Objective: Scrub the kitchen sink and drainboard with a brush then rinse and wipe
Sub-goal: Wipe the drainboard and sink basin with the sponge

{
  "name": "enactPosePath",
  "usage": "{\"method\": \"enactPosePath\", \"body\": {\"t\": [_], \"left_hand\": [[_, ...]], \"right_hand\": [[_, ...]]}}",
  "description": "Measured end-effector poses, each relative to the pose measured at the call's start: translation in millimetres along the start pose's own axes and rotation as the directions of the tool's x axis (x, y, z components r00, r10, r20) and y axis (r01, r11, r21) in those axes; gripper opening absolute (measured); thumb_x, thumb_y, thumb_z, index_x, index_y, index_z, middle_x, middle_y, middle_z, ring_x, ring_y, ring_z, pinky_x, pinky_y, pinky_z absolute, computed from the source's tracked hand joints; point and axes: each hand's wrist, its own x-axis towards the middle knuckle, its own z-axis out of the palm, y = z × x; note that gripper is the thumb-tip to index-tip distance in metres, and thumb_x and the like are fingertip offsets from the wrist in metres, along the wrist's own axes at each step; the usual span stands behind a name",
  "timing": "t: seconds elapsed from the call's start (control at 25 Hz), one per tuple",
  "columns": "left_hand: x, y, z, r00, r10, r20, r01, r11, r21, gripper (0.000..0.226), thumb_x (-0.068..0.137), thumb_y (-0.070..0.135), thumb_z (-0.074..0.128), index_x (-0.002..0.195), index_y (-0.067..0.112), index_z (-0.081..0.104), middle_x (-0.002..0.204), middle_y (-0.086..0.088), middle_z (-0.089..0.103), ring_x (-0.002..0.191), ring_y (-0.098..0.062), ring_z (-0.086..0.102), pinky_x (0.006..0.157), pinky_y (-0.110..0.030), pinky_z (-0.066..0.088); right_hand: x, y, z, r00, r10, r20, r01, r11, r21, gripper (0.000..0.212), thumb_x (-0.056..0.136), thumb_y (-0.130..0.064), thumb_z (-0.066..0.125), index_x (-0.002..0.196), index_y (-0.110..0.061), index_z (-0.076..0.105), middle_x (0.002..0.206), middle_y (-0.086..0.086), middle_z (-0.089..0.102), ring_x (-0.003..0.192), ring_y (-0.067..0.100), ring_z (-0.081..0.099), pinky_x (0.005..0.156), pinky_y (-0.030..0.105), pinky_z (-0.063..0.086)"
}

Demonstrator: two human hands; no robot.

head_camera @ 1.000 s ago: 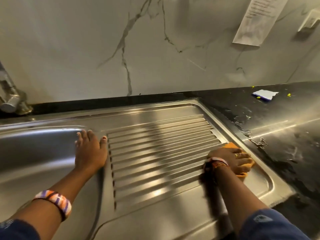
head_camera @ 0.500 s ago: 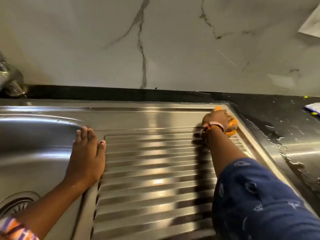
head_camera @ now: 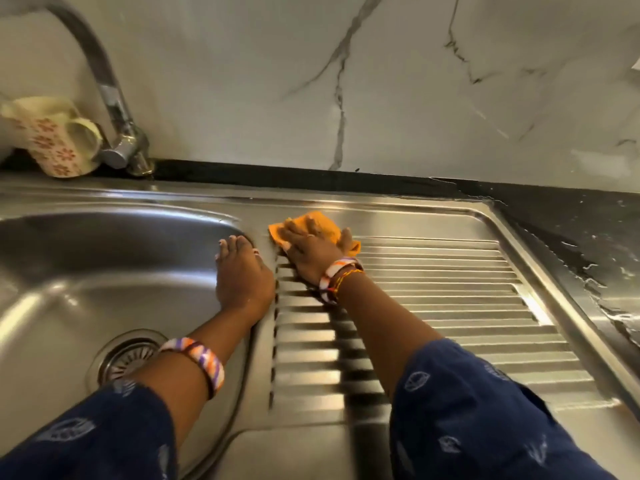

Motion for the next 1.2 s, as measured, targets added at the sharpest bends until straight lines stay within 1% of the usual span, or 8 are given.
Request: {"method": "enactPosePath", "body": {"t": [0.2,0.4,0.48,0.6,0.72,0.92,1.0,1.2], "left_hand": [[-24,-29,-39,0.938,0.036,0.344,-0.064,0.996,0.069,0.035,0.098,0.015,0.032,0.102,-0.007,0.058,0.117,-0.026,0.057,0.111,-0.038,0.051,0.088,-0.037,0.04],[-58,-46,-79,0.718,0.116,0.686,-0.261,0.959,0.111,0.035,0.099,0.016,0.035,0.099,-0.008,0.061,0.109,-0.026,0.061,0.098,-0.036,0.058,0.062,-0.029,0.035],[-79,-47,-99,0.624,0.114,0.773,-0.351,0.925,0.147,0.034,0.098,0.017,0.037,0.101,-0.007,0.061,0.11,-0.026,0.062,0.084,-0.029,0.055,0.054,-0.025,0.032],[-107,-52,-128,0.487,0.089,0.869,-0.454,0.875,0.164,0.033,0.097,0.017,0.039,0.11,-0.005,0.059,0.118,-0.023,0.059,0.083,-0.02,0.045,0.054,-0.017,0.032],[-123,-65,-155,0.36,0.12,0.925,-0.514,0.853,0.09,0.033,0.098,0.023,0.04,0.11,0.001,0.061,0.11,-0.016,0.059,0.093,-0.021,0.051,0.076,-0.024,0.036],[-134,-96,-192,0.443,0.164,0.881,-0.545,0.83,0.12,0.036,0.099,0.029,0.037,0.103,0.003,0.063,0.107,-0.011,0.062,0.089,-0.02,0.052,0.077,-0.024,0.034],[-133,-111,-202,0.467,0.17,0.868,-0.537,0.834,0.126,0.035,0.098,0.03,0.038,0.097,0.007,0.064,0.1,-0.008,0.062,0.086,-0.018,0.052,0.079,-0.028,0.037],[-140,-150,-223,0.644,0.178,0.744,-0.423,0.893,0.152,0.029,0.096,0.025,0.041,0.075,0.012,0.056,0.088,-0.009,0.059,0.079,-0.019,0.05,0.075,-0.033,0.039]], "right_hand": [[-57,-26,18,1.0,-0.023,-0.01,0.023,0.999,0.047,0.041,0.101,-0.037,0.027,0.141,-0.039,0.033,0.153,-0.019,0.019,0.146,0.01,0.002,0.112,0.049,-0.005],[-117,-63,46,0.999,0.015,-0.033,-0.007,0.975,0.221,0.039,0.1,-0.029,0.036,0.139,-0.03,0.042,0.153,-0.006,0.027,0.146,0.011,0.003,0.111,0.029,-0.011],[-141,-76,52,0.997,0.077,-0.014,-0.074,0.989,0.125,0.041,0.1,-0.034,0.035,0.14,-0.033,0.039,0.154,-0.004,0.024,0.146,0.01,0.004,0.112,0.029,-0.009],[-182,-100,52,0.995,0.078,0.06,-0.078,0.997,-0.007,0.039,0.098,-0.04,0.035,0.137,-0.04,0.041,0.148,-0.007,0.032,0.142,0.011,0.016,0.114,0.037,0.004],[-222,-106,50,0.985,0.162,0.058,-0.163,0.987,0.016,0.037,0.093,-0.048,0.042,0.13,-0.048,0.044,0.136,-0.008,0.04,0.131,0.014,0.039,0.11,0.042,0.028],[-266,-48,25,0.834,0.545,0.086,-0.544,0.838,-0.03,0.08,0.068,-0.076,0.05,0.139,-0.043,0.034,0.147,-0.014,-0.009,0.145,0.02,-0.008,0.116,0.055,0.0],[-273,-42,16,0.776,0.626,0.075,-0.63,0.775,0.051,0.087,0.066,-0.083,0.041,0.14,-0.039,0.035,0.152,-0.014,-0.006,0.144,0.02,-0.016,0.114,0.054,-0.005],[-278,-44,35,0.833,0.549,0.074,-0.545,0.836,-0.065,0.054,0.092,-0.058,0.033,0.142,-0.05,0.015,0.157,-0.009,-0.007,0.146,0.023,-0.002,0.116,0.053,0.003]]}}
